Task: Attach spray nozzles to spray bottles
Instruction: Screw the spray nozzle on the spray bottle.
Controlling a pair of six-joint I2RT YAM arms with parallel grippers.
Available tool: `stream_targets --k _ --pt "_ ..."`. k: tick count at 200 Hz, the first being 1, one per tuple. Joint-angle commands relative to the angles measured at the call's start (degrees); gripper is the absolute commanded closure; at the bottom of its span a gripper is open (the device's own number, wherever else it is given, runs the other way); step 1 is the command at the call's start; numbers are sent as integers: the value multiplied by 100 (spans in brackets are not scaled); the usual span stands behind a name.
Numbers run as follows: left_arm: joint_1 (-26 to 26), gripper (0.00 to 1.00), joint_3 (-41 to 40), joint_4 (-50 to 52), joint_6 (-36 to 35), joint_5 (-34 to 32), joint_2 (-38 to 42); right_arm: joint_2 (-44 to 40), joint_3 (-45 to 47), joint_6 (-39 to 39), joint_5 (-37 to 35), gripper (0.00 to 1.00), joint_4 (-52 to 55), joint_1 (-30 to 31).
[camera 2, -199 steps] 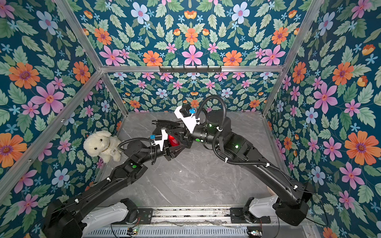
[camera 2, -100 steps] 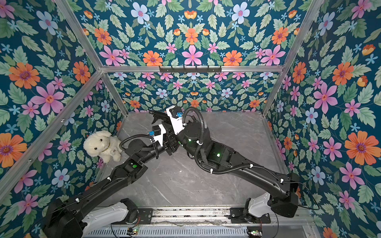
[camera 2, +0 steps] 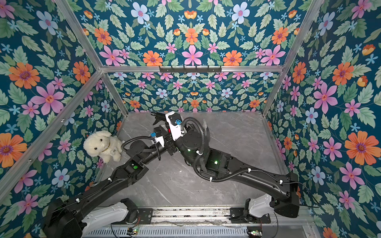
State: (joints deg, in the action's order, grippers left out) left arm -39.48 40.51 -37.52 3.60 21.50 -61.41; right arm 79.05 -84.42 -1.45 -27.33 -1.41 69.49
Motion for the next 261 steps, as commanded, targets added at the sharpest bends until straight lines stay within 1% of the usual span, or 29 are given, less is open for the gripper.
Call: stream_targets --k 1,38,49,56,66,76,79,90,112,128,152,165,179,188,212,229,238,261 --pt "20 100 22 131 238 -316 -29 -203 199 -471 1680 41 791 165" --pt "27 100 11 126 212 -137 -36 -959 741 -893 1877 36 732 142" --pt "29 100 0 113 203 -73 -28 -1137 728 -838 2115 35 913 0" --pt "29 100 -8 109 194 -1 -12 -1226 698 -671 2374 35 1034 -205" --pt "29 100 -21 100 172 141 5 -1366 677 -337 2903 34 1128 -628" --pt "29 100 -30 87 168 268 19 -1457 649 7 3666 33 1200 -1120" --pt "30 100 -26 80 161 314 21 -1467 626 71 4002 33 1228 -1384" --pt "29 100 -32 73 150 477 35 -1456 555 428 5121 33 1237 -2026" --pt "29 100 -10 56 159 841 33 -1222 407 986 6901 35 1000 -3029" --pt "37 100 18 15 215 1174 -11 -945 215 1132 7824 38 897 -3410" --pt "37 100 30 -63 298 1632 -49 -548 -145 851 8702 40 1097 -3478" --pt "33 100 49 -88 341 1821 -96 -351 -339 654 8904 40 1321 -3480" --pt "37 100 66 -127 391 2063 -140 -198 -451 460 8897 40 1535 -3480" --pt "37 100 75 -150 426 2104 -145 -101 -518 398 8903 40 1604 -3482" --pt "37 100 113 -116 431 2216 -194 48 -552 478 8944 40 1525 -3475" --pt "42 100 147 -80 431 2303 -237 74 -533 523 8829 41 1403 -3427" --pt "42 100 162 -70 430 2339 -265 82 -531 499 8753 42 1389 -3403" --pt "43 100 184 -56 431 2384 -312 111 -558 564 8686 51 1329 -3368"
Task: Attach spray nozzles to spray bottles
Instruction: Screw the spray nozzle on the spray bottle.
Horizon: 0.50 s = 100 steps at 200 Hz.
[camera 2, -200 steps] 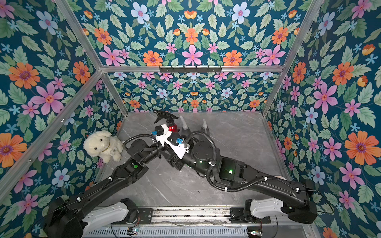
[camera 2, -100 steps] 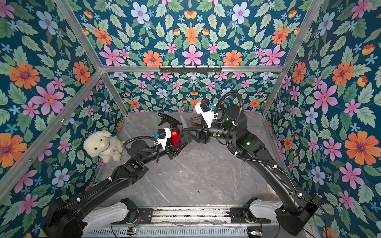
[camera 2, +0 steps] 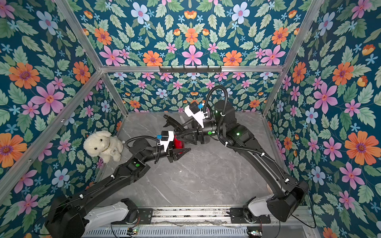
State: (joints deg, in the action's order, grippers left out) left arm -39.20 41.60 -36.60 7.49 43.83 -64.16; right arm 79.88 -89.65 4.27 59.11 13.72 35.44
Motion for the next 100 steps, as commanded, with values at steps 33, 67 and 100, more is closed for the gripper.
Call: stream_targets --k 33,67,100 --pt "11 100 100 -153 56 115 -88 81 -93 -13 32 61 -118 84" --pt "13 100 92 -113 27 -201 -62 1 37 -41 -296 72 -124 217" --pt "9 100 96 59 -123 -1139 16 -101 88 10 -1722 73 156 707"
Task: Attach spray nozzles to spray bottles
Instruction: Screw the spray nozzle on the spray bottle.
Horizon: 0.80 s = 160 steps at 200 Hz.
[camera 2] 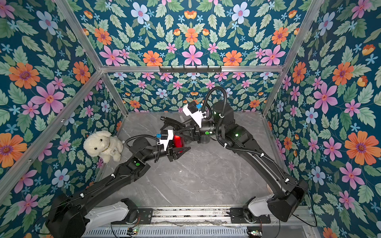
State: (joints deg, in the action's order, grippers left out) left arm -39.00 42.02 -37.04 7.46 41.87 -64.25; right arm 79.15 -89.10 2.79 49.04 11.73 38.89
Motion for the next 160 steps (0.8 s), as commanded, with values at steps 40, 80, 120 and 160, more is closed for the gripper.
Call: stream_targets --k 40,80,120,160 --pt "-61 100 -31 131 -327 -2124 105 -127 232 517 -3187 73 484 1350" --pt "-199 100 14 197 -500 -2725 28 361 -248 1277 -5581 73 978 2219" --pt "-213 100 13 229 -496 -2722 59 336 -191 881 -5733 60 441 2456" --pt "-204 100 -43 221 -492 -2607 174 -437 69 159 -5019 43 239 2454"
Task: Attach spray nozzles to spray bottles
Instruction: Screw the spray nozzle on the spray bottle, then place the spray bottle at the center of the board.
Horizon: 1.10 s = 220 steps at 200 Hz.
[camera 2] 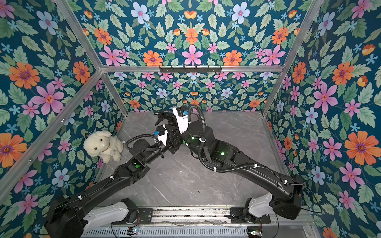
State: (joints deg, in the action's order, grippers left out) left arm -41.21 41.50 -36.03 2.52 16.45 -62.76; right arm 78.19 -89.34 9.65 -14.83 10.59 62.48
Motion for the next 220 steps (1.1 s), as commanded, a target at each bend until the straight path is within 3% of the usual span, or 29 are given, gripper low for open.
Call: stream_targets --k 1,19,28,40,54,66,87,111,147,171,220 --pt "17 100 13 117 2 -60 26 -362 97 -540 1404 43 359 97" --pt "21 100 7 123 -15 203 54 -765 161 -718 1791 40 661 41" --pt "26 100 0 123 -32 450 77 -912 156 -711 2339 40 848 -206" --pt "64 100 17 123 -26 937 73 -1020 127 -499 3321 40 1005 -827" --pt "117 100 76 146 23 1613 55 -1045 217 -342 5001 40 818 -1591" --pt "139 100 120 125 103 2125 15 -961 231 -371 5892 38 706 -1988" --pt "188 100 150 -86 387 2896 -58 -684 8 -600 6477 38 922 -2376" --pt "258 100 104 -483 808 3514 -135 -459 -22 -338 7274 37 594 -2798" --pt "307 100 120 -685 1039 3963 -235 -214 -103 -212 7670 39 413 -2821" --pt "316 100 137 -677 1049 3875 -314 -182 -79 -42 7361 41 274 -2715" --pt "315 100 224 -736 1160 4158 -482 -51 -351 -474 6636 51 912 -2338"
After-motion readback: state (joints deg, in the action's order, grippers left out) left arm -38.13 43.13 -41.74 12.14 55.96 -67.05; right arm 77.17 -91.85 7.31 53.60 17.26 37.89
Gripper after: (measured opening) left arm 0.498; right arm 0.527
